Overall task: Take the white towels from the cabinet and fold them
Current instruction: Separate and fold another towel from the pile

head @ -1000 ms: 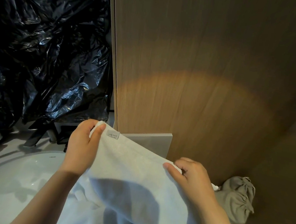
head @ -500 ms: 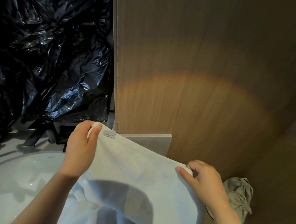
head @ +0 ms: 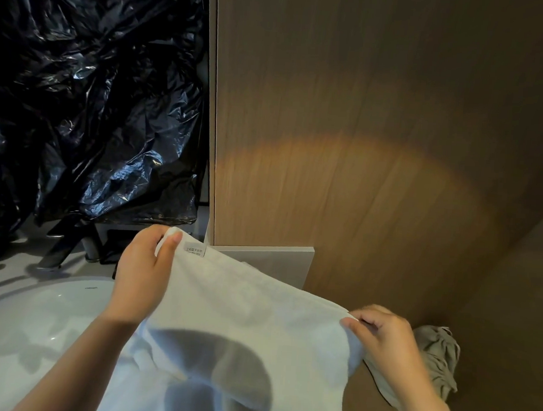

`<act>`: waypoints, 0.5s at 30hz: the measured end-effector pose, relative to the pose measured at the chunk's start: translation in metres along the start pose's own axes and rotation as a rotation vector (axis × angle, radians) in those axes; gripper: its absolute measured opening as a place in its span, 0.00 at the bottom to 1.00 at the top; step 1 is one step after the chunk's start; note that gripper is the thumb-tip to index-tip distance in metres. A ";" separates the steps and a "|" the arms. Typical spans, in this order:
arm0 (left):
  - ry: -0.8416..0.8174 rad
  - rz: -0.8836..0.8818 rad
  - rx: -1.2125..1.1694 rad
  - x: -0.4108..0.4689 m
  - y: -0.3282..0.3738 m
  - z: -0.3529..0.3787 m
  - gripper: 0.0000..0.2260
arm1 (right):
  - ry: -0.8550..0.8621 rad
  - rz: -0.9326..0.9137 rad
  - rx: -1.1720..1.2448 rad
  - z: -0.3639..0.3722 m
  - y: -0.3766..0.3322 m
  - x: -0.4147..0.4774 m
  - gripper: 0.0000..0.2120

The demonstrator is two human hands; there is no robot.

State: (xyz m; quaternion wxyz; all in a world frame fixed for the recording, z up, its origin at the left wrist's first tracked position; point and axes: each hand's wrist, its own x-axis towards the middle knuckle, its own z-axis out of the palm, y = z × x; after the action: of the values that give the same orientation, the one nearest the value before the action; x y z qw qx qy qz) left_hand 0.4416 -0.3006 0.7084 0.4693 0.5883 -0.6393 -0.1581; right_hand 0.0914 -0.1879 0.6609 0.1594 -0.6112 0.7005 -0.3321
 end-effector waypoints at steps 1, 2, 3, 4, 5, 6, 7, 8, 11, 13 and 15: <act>-0.009 -0.004 0.006 0.000 -0.001 0.001 0.08 | 0.003 0.002 0.020 0.002 0.001 0.000 0.07; -0.017 -0.007 0.012 0.000 -0.003 0.001 0.08 | 0.013 0.006 0.040 0.003 0.001 0.001 0.08; -0.023 -0.008 0.018 0.001 -0.005 0.001 0.08 | 0.027 0.016 0.064 0.004 0.000 0.002 0.10; -0.027 -0.008 0.025 0.001 -0.006 0.000 0.08 | 0.041 0.034 0.094 0.004 -0.001 0.003 0.11; -0.030 -0.012 0.031 0.001 -0.006 0.000 0.08 | 0.056 0.050 0.118 0.004 -0.002 0.004 0.12; -0.031 -0.018 0.037 0.001 -0.007 -0.001 0.08 | 0.070 0.059 0.130 0.003 -0.003 0.004 0.11; -0.032 -0.026 0.043 0.001 -0.007 -0.001 0.09 | 0.080 0.064 0.130 0.003 -0.005 0.005 0.11; -0.030 -0.033 0.046 0.001 -0.006 -0.001 0.10 | 0.088 0.070 0.128 0.002 -0.006 0.006 0.10; -0.020 -0.043 0.046 0.000 -0.004 -0.001 0.14 | 0.079 0.095 0.097 0.004 -0.005 0.008 0.07; -0.019 -0.039 0.047 0.000 -0.004 -0.002 0.14 | 0.035 0.114 0.053 0.007 0.000 0.008 0.08; -0.023 -0.035 0.045 0.001 -0.004 -0.002 0.12 | -0.009 0.113 0.041 0.013 0.008 0.006 0.10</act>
State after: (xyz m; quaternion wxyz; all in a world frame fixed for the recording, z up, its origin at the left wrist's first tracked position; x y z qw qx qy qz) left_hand 0.4461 -0.3017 0.7070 0.4457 0.6079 -0.6377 -0.1587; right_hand 0.0926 -0.1971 0.6470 0.1934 -0.5686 0.7264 -0.3342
